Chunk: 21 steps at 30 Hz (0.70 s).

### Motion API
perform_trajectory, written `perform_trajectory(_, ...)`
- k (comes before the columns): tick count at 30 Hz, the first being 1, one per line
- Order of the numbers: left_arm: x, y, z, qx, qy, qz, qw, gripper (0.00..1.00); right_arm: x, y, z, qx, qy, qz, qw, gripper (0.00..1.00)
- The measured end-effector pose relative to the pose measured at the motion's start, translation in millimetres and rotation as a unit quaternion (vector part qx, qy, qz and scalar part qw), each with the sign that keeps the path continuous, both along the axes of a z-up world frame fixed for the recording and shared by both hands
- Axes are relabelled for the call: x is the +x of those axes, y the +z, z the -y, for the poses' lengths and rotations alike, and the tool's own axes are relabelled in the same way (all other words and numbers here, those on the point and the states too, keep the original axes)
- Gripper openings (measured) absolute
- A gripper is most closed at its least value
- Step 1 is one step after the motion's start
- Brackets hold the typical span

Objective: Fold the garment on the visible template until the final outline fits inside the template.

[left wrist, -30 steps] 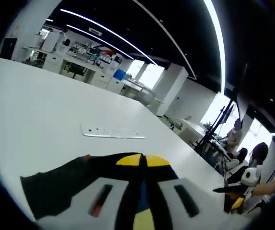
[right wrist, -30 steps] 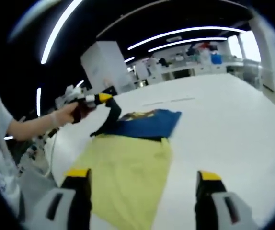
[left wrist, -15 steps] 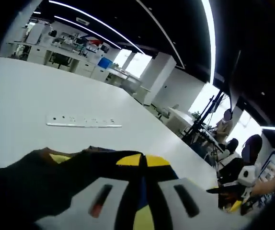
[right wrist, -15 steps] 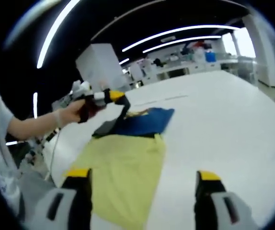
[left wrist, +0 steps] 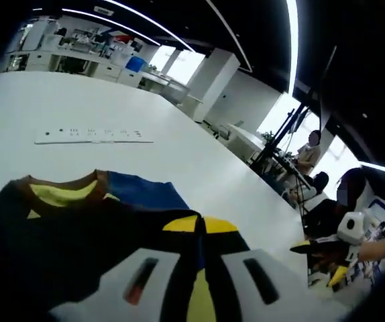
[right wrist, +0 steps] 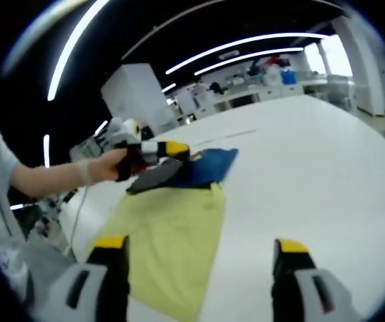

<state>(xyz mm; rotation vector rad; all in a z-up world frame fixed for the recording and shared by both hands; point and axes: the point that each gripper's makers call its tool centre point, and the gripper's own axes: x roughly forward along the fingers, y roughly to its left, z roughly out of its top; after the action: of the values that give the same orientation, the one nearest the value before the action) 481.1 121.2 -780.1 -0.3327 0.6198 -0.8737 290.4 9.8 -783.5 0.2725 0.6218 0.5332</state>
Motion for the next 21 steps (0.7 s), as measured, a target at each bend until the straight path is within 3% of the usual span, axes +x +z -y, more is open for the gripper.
perform_trajectory(14, -19.5, -36.4, 11.2, 0.056, -0.055, -0.012, 0.9968, 0.00, 2.6, -4.9, 2.3, 0.003, -0.001, -0.004, 1.0000, 0.88)
perform_trajectory(21, -15.9, -36.9, 8.9, 0.057, -0.055, -0.005, 0.9969, 0.00, 3.5, -4.9, 4.1, 0.005, -0.004, -0.004, 1.0000, 0.88)
